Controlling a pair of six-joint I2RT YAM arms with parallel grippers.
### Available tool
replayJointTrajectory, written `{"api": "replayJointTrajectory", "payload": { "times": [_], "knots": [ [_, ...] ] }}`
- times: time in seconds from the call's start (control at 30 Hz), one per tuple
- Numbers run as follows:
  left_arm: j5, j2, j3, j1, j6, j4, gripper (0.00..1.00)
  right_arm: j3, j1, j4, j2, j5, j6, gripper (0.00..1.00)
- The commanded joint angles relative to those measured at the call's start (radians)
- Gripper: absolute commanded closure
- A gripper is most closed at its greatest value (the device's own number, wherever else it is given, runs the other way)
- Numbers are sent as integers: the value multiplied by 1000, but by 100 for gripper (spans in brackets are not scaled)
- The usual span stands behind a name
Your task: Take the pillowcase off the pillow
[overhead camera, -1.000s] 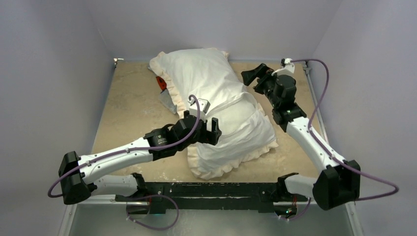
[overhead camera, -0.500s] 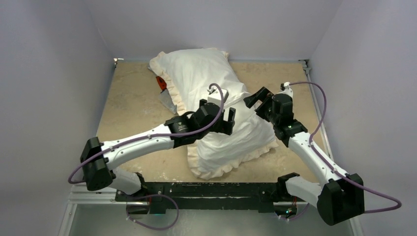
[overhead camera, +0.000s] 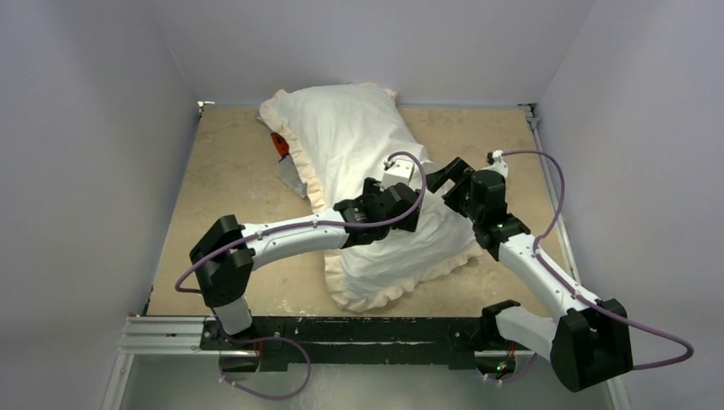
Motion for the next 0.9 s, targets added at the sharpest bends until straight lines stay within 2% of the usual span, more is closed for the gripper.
{"api": "replayJointTrajectory", "payload": {
  "times": [0.0, 0.2, 0.53, 0.87],
  "knots": [
    [-68, 6, -34, 44, -74, 15, 11, -29, 6, 94, -4, -34, -47, 1],
    [-95, -94, -188, 92, -37, 24, 11, -23, 87, 142, -36, -62, -95, 1],
    [-178, -394, -326, 160, 43, -93, 10, 187, 461, 26, 139, 160, -19, 1],
    [-131, -726, -433, 160, -33, -244, 10, 344, 551, -151, 232, 285, -43, 1]
  ]
}}
